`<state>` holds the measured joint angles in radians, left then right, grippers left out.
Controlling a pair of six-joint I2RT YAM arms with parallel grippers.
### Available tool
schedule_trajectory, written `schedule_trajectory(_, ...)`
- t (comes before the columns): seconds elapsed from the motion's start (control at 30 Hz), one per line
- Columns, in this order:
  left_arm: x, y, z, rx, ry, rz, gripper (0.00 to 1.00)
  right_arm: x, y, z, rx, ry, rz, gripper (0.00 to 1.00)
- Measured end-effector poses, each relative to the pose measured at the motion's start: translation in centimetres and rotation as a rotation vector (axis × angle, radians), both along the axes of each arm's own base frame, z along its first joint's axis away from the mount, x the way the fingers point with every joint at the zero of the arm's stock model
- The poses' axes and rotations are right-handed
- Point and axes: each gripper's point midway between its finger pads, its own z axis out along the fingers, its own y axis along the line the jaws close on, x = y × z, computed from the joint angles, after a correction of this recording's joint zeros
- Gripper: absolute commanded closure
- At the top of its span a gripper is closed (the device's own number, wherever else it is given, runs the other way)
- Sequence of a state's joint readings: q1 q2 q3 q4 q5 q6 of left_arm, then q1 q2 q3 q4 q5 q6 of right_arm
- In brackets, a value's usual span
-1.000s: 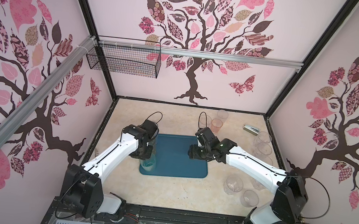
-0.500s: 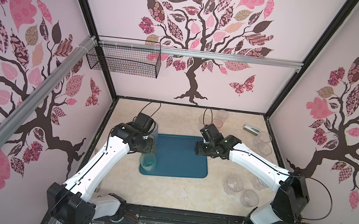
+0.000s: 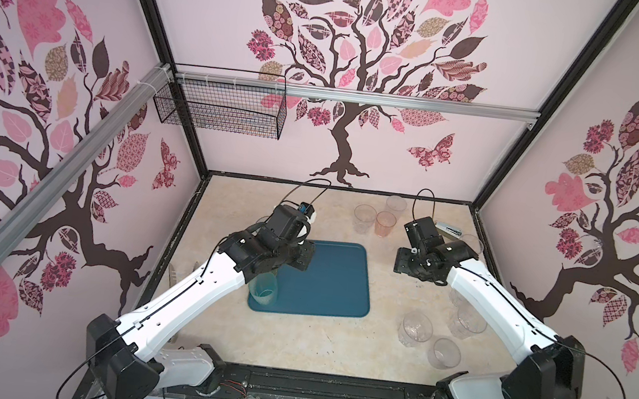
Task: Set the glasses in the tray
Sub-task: 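Grasp a clear cup beside the tray with the right gripper while the left lifts away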
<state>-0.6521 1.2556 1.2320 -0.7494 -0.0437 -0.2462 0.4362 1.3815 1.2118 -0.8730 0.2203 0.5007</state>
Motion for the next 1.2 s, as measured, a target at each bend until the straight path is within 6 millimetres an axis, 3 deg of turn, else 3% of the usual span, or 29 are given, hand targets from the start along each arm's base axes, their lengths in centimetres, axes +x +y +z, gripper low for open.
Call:
schedule_trajectory(0.3,0.5,-0.8,-1.5,-0.016,-0.064,-0.05,0.57,-7.4,-2.2,-2.6,-0.036,0.207,-0.044,0.4)
schedule_trajectory(0.63,0.9,-1.4,-1.2,-0.008,-0.129,-0.103,0.55,-12.3,-1.1,-5.7,-0.057,0.358,-0.003,0.4)
schedule_trajectory(0.93,0.9,-1.3,-1.2,0.008,-0.139,-0.116,0.52,-13.6,0.0,-7.2,0.012,0.42,0.004,0.39)
schedule_trajectory(1.2,1.0,-0.8,-1.5,0.043,-0.145,-0.111,0.51,-13.0,0.5,-7.3,0.026,0.399,0.018,0.41)
